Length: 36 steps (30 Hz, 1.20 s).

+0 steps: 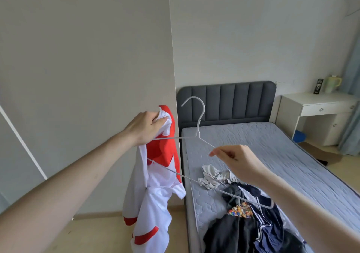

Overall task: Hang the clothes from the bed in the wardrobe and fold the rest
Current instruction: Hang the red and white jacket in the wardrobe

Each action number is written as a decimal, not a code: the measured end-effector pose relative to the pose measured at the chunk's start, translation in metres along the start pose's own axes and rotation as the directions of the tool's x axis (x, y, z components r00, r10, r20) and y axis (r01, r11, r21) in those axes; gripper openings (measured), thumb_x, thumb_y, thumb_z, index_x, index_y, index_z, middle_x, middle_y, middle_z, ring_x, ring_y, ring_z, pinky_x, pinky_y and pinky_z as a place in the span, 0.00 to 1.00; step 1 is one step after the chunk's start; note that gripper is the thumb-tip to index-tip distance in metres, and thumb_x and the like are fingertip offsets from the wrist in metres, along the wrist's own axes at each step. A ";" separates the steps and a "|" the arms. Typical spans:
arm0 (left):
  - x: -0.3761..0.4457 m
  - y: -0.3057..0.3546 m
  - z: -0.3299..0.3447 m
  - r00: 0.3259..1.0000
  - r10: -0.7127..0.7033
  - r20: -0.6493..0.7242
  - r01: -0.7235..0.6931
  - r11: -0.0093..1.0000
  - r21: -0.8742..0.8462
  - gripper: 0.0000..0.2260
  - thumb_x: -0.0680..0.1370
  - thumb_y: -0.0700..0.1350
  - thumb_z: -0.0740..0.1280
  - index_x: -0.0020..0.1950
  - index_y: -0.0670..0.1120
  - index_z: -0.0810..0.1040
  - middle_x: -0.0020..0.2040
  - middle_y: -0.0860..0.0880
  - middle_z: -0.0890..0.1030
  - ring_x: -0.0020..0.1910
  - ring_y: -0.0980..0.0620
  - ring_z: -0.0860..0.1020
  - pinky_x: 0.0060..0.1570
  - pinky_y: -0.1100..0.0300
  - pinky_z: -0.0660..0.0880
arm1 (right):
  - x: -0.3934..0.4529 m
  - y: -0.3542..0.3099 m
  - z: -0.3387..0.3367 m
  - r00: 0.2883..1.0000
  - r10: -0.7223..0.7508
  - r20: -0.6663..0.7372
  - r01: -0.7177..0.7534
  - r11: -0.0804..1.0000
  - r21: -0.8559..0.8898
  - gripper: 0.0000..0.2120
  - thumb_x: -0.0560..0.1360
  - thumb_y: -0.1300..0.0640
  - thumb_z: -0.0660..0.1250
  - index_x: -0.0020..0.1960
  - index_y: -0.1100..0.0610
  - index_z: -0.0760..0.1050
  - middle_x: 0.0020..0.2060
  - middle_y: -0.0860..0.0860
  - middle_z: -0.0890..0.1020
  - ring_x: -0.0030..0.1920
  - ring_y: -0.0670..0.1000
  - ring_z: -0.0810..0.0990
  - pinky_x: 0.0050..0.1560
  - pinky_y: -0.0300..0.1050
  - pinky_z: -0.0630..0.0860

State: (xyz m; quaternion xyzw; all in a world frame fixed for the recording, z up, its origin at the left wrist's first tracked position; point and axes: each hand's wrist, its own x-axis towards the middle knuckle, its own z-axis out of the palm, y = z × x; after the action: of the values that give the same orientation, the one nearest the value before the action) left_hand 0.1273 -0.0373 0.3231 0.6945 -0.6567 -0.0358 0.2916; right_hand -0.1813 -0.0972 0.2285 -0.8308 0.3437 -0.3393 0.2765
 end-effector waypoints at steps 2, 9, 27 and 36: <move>-0.005 0.012 -0.005 0.998 0.061 0.005 -0.061 0.998 -0.015 0.18 0.81 0.56 0.59 0.48 0.43 0.79 0.44 0.48 0.84 0.48 0.43 0.80 0.55 0.47 0.77 | 0.001 -0.001 0.016 0.999 0.013 -0.041 -0.012 1.000 0.029 0.11 0.84 0.49 0.65 0.49 0.45 0.86 0.21 0.45 0.66 0.24 0.46 0.59 0.28 0.39 0.54; -0.039 0.031 -0.004 0.969 0.233 0.083 -0.229 0.972 -0.050 0.13 0.83 0.40 0.61 0.53 0.51 0.85 0.47 0.57 0.85 0.53 0.56 0.82 0.56 0.54 0.77 | 0.007 0.005 0.032 0.958 0.101 -0.267 -0.041 0.974 0.222 0.13 0.82 0.56 0.69 0.40 0.51 0.85 0.22 0.45 0.62 0.24 0.44 0.57 0.26 0.34 0.54; 0.036 0.037 -0.010 0.863 0.499 0.074 -0.484 0.777 0.404 0.20 0.80 0.63 0.52 0.40 0.51 0.72 0.36 0.55 0.76 0.38 0.51 0.74 0.36 0.56 0.65 | -0.004 0.001 0.011 0.910 -0.035 -0.412 0.178 0.932 0.316 0.13 0.82 0.51 0.67 0.43 0.54 0.85 0.25 0.42 0.64 0.27 0.43 0.60 0.30 0.37 0.59; 0.043 0.040 -0.022 0.801 0.592 -0.089 -0.512 0.755 0.409 0.21 0.84 0.66 0.52 0.34 0.58 0.62 0.30 0.56 0.70 0.30 0.59 0.70 0.30 0.61 0.59 | -0.073 0.095 0.029 0.596 0.760 -0.259 -0.346 0.535 0.771 0.18 0.87 0.50 0.56 0.47 0.54 0.81 0.52 0.63 0.83 0.49 0.57 0.78 0.47 0.50 0.73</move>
State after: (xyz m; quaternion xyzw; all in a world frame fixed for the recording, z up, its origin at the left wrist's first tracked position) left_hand 0.1073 -0.0682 0.3736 0.5096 -0.7926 0.2493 0.2235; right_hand -0.2344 -0.0932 0.1172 -0.3719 0.5270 -0.5536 0.5268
